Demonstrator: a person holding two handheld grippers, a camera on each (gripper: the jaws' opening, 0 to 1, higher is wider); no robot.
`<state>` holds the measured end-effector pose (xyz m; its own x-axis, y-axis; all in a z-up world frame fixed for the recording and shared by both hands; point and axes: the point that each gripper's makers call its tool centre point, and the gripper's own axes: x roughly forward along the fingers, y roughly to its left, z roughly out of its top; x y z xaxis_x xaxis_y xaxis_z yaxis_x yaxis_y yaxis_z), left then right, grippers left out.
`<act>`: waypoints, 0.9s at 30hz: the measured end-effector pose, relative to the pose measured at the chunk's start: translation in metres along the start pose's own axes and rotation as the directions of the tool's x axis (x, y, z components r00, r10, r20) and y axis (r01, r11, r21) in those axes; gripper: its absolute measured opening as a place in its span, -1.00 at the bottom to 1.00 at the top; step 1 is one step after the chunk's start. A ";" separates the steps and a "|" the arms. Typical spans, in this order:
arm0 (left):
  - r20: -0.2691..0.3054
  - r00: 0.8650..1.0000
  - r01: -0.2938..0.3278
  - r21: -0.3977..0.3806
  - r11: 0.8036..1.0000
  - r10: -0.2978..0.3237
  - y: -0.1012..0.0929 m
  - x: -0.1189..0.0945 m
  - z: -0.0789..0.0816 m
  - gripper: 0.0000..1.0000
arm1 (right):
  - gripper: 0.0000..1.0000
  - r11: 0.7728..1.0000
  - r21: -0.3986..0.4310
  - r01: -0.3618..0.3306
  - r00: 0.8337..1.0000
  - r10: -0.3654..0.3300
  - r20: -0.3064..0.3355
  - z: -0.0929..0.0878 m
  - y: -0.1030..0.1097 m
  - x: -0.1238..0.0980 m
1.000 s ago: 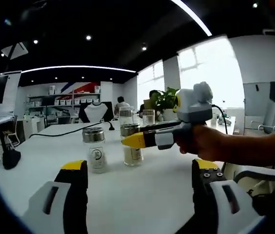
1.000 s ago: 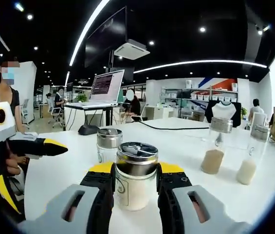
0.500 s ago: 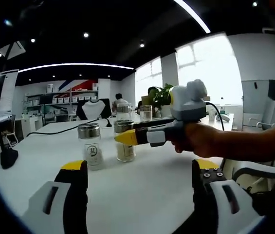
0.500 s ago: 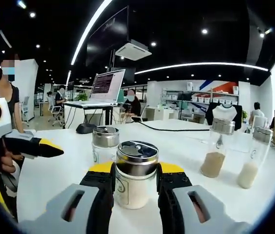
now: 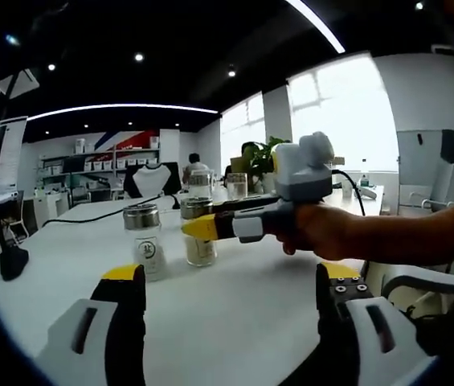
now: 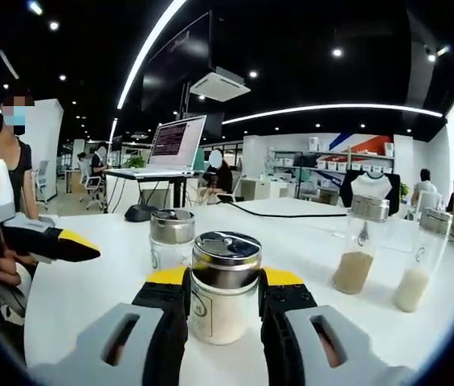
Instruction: Rotate the seasoning bottle until the label or dispensing opening points toward the visible target arrow and the bottle remains upright within the marked orientation range
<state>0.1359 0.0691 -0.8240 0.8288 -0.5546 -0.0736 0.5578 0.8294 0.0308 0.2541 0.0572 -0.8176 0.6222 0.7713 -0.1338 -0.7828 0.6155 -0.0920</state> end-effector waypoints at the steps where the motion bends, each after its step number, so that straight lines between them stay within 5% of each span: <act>1: 0.000 1.000 -0.004 0.000 1.000 0.004 0.001 0.000 0.000 0.84 | -0.37 1.000 0.002 0.001 1.000 -0.001 0.000 0.000 0.000 0.000; 27: -0.010 1.000 0.002 -0.004 1.000 -0.002 0.001 0.001 -0.005 0.83 | -0.39 0.997 0.059 0.045 0.999 -0.044 -0.014 -0.006 0.000 -0.002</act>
<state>0.1372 0.0694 -0.8290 0.8274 -0.5553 -0.0837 0.5589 0.8288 0.0262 0.2528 0.0541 -0.8233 0.6558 0.7413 -0.1429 -0.7522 0.6578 -0.0394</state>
